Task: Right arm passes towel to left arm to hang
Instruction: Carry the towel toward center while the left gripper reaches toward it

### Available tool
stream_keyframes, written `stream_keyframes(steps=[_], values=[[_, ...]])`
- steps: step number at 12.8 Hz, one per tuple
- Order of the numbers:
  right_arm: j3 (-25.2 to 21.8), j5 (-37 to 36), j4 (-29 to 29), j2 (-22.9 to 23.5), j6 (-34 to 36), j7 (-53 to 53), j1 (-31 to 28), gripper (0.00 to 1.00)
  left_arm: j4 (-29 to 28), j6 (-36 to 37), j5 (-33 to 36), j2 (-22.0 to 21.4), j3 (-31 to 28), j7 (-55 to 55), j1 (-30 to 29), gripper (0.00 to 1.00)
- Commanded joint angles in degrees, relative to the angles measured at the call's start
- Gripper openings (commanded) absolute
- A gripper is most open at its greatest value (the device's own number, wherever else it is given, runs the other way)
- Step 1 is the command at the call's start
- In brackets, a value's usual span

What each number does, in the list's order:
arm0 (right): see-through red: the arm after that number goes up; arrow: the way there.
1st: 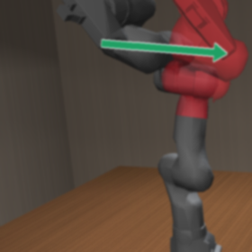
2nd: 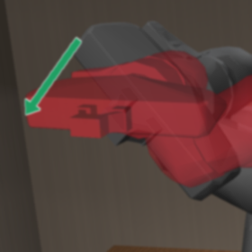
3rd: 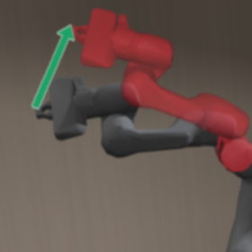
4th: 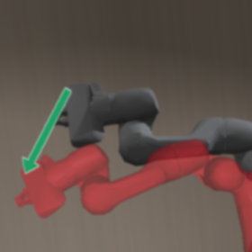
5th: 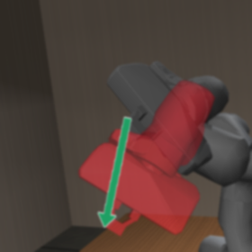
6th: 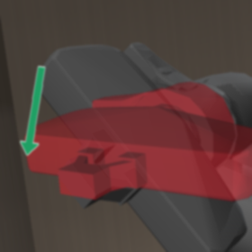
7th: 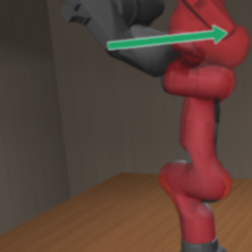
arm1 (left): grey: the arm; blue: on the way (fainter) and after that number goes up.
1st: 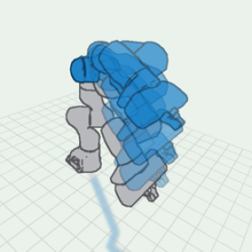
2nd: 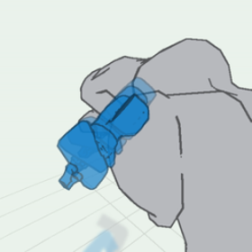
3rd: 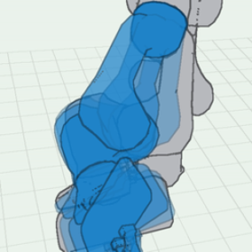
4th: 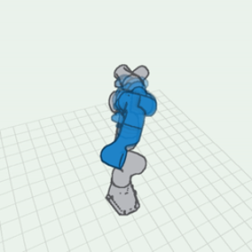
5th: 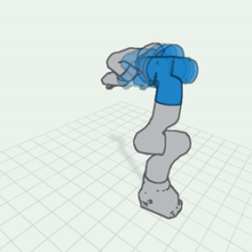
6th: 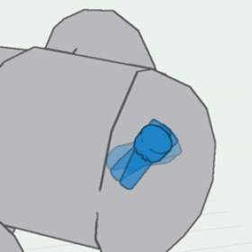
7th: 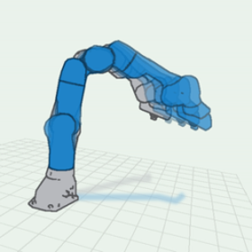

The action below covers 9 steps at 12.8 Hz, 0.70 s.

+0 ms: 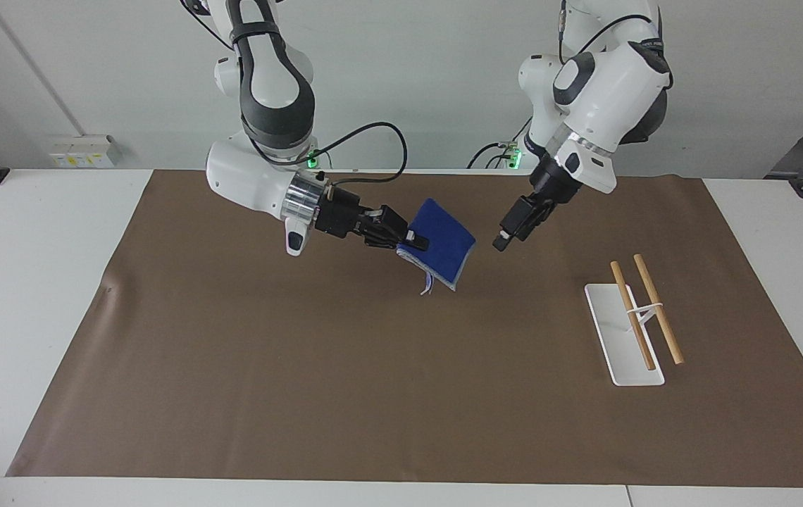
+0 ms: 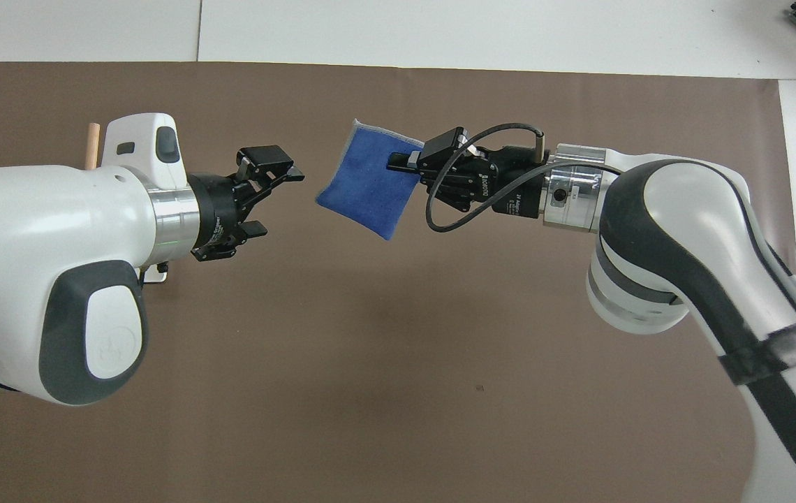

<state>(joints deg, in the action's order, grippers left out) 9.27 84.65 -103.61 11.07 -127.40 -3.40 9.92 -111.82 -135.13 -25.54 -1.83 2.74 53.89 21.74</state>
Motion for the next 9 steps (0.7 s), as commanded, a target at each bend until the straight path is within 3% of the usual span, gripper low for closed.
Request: stream_keyframes(steps=[1,4,6,7,8,9], values=[[0.31,2.19,-2.20,-1.75,-1.18,-2.84,-0.34,0.00,-2.00,-7.31,-1.18,-0.19,-0.90,10.49,4.79,1.00],[0.31,2.19,-3.34,-2.01,-2.41,-3.63,-0.08,0.00,-3.75,-15.83,-1.09,0.16,-0.90,22.72,9.27,1.00],[0.31,2.19,-3.79,-2.28,-2.94,-4.69,0.54,0.00,-4.89,-19.97,-1.09,0.16,-0.90,28.87,11.47,0.94],[0.31,2.19,-3.79,-2.28,-2.94,-4.77,0.54,0.00,-4.90,-21.65,-1.09,0.25,-0.90,31.16,11.83,0.84],[0.31,2.19,-3.79,-2.28,-2.94,-4.77,0.54,0.00,-4.81,-22.79,-1.09,0.69,-0.90,33.71,12.10,0.57],[0.31,2.19,-3.79,-2.28,-2.94,-4.77,0.54,0.00,-4.72,-23.76,-1.00,0.95,-0.98,33.99,12.10,0.36]])
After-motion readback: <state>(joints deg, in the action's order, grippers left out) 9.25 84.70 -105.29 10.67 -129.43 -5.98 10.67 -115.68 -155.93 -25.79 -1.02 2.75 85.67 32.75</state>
